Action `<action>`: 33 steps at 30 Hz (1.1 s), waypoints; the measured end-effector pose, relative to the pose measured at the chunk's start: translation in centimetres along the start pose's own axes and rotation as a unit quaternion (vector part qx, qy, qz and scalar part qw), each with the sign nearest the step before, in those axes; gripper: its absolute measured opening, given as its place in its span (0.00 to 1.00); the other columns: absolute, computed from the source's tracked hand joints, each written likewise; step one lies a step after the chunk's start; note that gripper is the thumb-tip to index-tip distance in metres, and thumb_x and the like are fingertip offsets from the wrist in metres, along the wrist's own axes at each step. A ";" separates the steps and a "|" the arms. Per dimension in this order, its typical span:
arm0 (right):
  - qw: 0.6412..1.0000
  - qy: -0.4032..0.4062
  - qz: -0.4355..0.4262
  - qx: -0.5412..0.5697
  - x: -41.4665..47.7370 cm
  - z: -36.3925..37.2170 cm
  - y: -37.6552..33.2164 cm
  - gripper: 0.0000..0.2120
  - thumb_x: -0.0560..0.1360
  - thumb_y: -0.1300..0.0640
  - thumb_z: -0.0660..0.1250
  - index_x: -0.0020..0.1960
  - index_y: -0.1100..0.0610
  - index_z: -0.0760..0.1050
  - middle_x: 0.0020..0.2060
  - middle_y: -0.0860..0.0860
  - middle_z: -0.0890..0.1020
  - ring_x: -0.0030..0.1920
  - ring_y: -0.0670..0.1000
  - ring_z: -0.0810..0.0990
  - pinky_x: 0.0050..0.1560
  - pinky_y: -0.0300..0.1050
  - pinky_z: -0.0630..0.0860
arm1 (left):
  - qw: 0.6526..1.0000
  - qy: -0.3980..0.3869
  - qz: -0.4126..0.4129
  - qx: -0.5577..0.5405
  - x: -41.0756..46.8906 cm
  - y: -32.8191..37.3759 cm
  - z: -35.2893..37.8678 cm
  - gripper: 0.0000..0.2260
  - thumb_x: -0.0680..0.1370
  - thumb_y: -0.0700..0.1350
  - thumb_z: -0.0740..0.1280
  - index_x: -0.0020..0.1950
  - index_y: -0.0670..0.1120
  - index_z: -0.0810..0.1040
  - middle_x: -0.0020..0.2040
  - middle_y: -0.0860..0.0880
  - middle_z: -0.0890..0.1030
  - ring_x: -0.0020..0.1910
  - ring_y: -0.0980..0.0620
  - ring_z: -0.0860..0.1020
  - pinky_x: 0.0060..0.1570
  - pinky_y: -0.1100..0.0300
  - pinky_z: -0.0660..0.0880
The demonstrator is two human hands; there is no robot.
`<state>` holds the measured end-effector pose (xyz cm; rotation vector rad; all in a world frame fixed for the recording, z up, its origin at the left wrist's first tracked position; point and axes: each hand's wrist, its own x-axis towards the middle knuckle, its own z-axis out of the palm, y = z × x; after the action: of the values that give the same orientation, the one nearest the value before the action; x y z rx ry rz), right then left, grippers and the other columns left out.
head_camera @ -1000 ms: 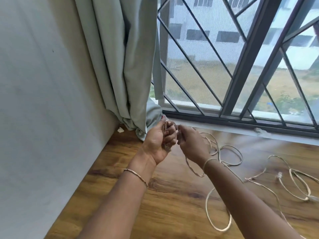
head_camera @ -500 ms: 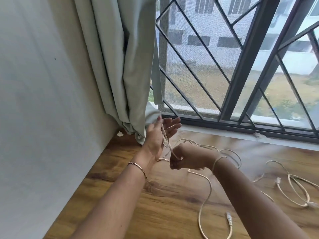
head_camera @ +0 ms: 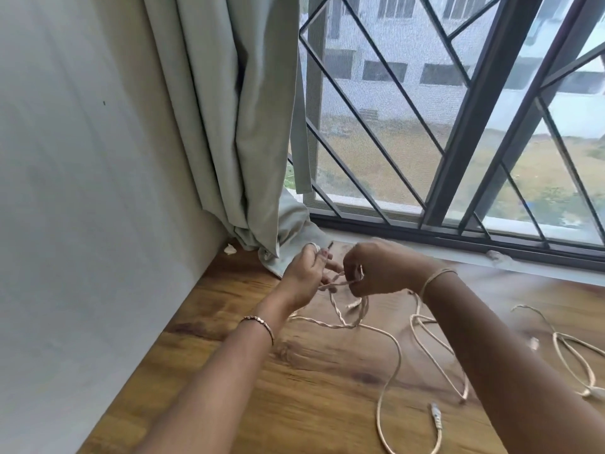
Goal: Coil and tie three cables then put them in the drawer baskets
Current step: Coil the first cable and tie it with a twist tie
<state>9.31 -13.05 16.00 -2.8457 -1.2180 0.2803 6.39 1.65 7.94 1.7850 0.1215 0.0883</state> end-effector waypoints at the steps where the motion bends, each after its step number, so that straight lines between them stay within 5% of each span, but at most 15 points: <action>1: 1.000 -0.002 0.005 0.010 0.1 -0.3 0.4 0.06 0.67 0.55 0.71 0.43 0.48 0.78 0.40 0.45 0.79 0.43 0.49 0.77 0.44 0.44 0.76 | 1.000 -0.001 0.003 0.000 -0.1 0.1 -0.1 0.14 0.84 0.47 0.54 0.56 0.36 0.69 0.42 0.50 0.82 0.30 0.49 0.79 0.30 0.63 0.75; 7: 0.997 -0.013 0.030 0.069 1.1 -1.8 2.5 0.11 0.74 0.67 0.61 0.46 0.54 0.78 0.47 0.52 0.81 0.45 0.52 0.81 0.44 0.44 0.80 | 1.000 0.012 0.008 -0.004 0.0 0.3 -1.3 0.13 0.84 0.47 0.52 0.54 0.38 0.70 0.45 0.48 0.84 0.28 0.50 0.78 0.27 0.66 0.71; 10: 0.983 -0.005 0.059 0.176 2.0 -1.8 4.1 0.17 0.76 0.73 0.54 0.45 0.59 0.78 0.47 0.53 0.82 0.40 0.52 0.84 0.35 0.44 0.82 | 1.000 0.019 0.005 -0.014 0.1 -0.1 -1.5 0.13 0.84 0.45 0.54 0.51 0.38 0.72 0.39 0.44 0.83 0.25 0.52 0.74 0.26 0.63 0.72; 13: 0.974 0.063 0.042 0.212 3.3 -1.4 5.1 0.17 0.78 0.71 0.55 0.45 0.57 0.79 0.43 0.51 0.82 0.32 0.52 0.82 0.25 0.38 0.74 | 0.999 -0.021 0.006 -0.036 -0.1 -0.1 -1.7 0.14 0.84 0.46 0.53 0.44 0.41 0.72 0.29 0.44 0.78 0.23 0.51 0.71 0.25 0.61 0.68; 16: 0.958 0.124 0.028 0.259 4.4 -0.8 5.5 0.17 0.78 0.70 0.55 0.43 0.55 0.79 0.39 0.47 0.81 0.32 0.54 0.80 0.28 0.40 0.73 | 0.996 -0.072 -0.001 -0.044 -0.2 0.5 -1.8 0.18 0.84 0.49 0.53 0.41 0.41 0.74 0.26 0.45 0.70 0.23 0.53 0.67 0.24 0.62 0.63; 20: 0.968 0.178 0.034 0.172 4.8 -0.6 5.7 0.15 0.78 0.69 0.57 0.50 0.57 0.80 0.43 0.48 0.82 0.39 0.45 0.79 0.35 0.25 0.70 | 0.986 -0.136 -0.014 -0.091 -0.3 1.4 -1.9 0.20 0.83 0.49 0.54 0.41 0.40 0.77 0.23 0.49 0.63 0.20 0.57 0.60 0.23 0.64 0.56; 22: 0.968 0.169 0.036 0.184 5.0 -0.5 5.9 0.17 0.77 0.72 0.56 0.49 0.55 0.79 0.39 0.46 0.81 0.40 0.43 0.82 0.35 0.24 0.69 | 0.982 -0.152 -0.029 -0.109 -0.2 1.5 -2.3 0.19 0.83 0.50 0.56 0.38 0.42 0.75 0.23 0.51 0.63 0.20 0.57 0.59 0.24 0.63 0.54; 24: 0.958 0.142 0.057 0.243 5.0 -0.4 6.2 0.18 0.77 0.73 0.55 0.49 0.57 0.79 0.36 0.48 0.79 0.28 0.37 0.77 0.26 0.27 0.68 | 0.976 -0.157 -0.047 -0.141 -0.1 1.4 -2.8 0.18 0.83 0.51 0.57 0.36 0.45 0.70 0.23 0.52 0.62 0.20 0.57 0.57 0.22 0.65 0.54; 26: 0.948 0.115 0.072 0.288 4.9 -0.1 6.4 0.16 0.77 0.72 0.56 0.47 0.59 0.80 0.38 0.53 0.80 0.23 0.40 0.70 0.22 0.30 0.63 | 0.972 -0.155 -0.050 -0.171 0.0 1.2 -3.1 0.18 0.83 0.50 0.56 0.34 0.46 0.67 0.22 0.52 0.61 0.20 0.57 0.56 0.21 0.65 0.52; 33: 0.860 0.066 0.106 0.495 3.4 2.3 8.9 0.07 0.77 0.69 0.62 0.49 0.63 0.78 0.42 0.57 0.81 0.29 0.47 0.70 0.25 0.35 0.67 | 0.939 -0.078 -0.050 -0.332 -0.2 0.2 -4.2 0.17 0.79 0.49 0.62 0.32 0.47 0.64 0.21 0.53 0.59 0.18 0.58 0.56 0.20 0.64 0.49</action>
<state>17.56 -16.91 12.30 -2.0122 -0.4735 0.5173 5.66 5.64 9.08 1.1014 0.0576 -0.0796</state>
